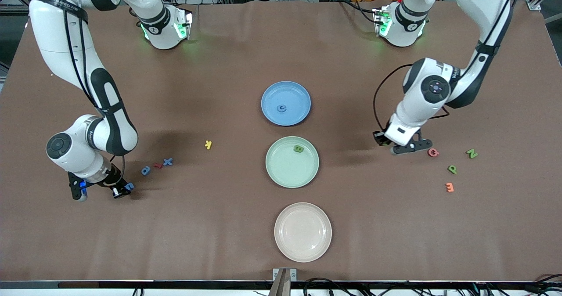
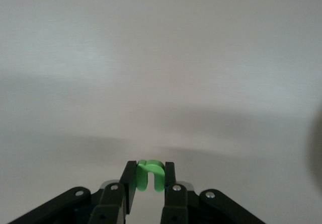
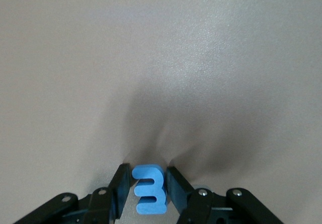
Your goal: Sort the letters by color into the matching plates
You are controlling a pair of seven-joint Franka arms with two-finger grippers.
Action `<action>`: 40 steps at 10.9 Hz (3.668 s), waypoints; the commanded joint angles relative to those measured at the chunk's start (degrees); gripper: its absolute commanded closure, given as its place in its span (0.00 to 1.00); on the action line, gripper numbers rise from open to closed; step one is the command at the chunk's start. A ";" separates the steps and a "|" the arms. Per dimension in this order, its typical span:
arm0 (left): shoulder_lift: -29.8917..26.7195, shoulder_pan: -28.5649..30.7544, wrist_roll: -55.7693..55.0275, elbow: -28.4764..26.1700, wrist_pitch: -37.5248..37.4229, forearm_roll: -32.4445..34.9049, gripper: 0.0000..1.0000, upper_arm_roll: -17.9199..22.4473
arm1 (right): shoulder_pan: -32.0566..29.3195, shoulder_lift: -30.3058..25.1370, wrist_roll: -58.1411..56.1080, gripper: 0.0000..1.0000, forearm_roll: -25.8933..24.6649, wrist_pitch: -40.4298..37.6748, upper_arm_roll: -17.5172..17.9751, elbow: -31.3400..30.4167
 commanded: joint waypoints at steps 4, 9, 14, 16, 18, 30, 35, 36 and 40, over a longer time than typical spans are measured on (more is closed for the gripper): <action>10.23 -15.11 -10.08 14.96 -1.22 1.49 1.00 -0.18 | 0.09 -0.30 -0.95 0.65 1.40 1.56 1.78 -2.07; 21.74 -19.94 -9.99 27.27 -1.13 4.28 1.00 0.52 | 0.18 -0.30 -1.30 0.68 1.14 1.56 2.13 -1.98; 23.52 -26.28 -10.08 29.66 -1.22 4.65 1.00 6.24 | 0.09 -0.30 -6.92 0.69 1.14 1.56 2.40 -1.89; 23.35 -25.58 -9.30 29.66 -1.22 5.00 0.01 6.33 | 0.18 -0.39 -11.29 0.69 1.05 1.56 2.40 -1.89; 22.91 -25.41 -9.21 30.27 -1.22 5.09 0.00 6.33 | 0.18 -0.48 -13.34 0.68 0.97 1.56 2.48 -1.72; 8.41 0.85 23.83 18.16 -10.98 5.44 0.00 5.98 | 0.88 -1.54 -27.05 0.67 0.44 0.77 2.66 0.13; 5.94 8.86 16.74 12.88 -6.05 5.09 0.00 6.06 | 0.89 -0.92 -28.19 0.70 0.35 1.56 2.66 -0.31; 5.86 9.92 14.46 12.18 -6.05 5.09 0.00 6.06 | 0.80 -0.83 -28.37 0.71 0.35 1.65 2.66 -0.40; 6.82 10.19 5.49 10.94 -5.96 6.40 0.00 6.68 | 0.88 -0.39 -28.64 0.71 0.35 3.05 2.66 -0.66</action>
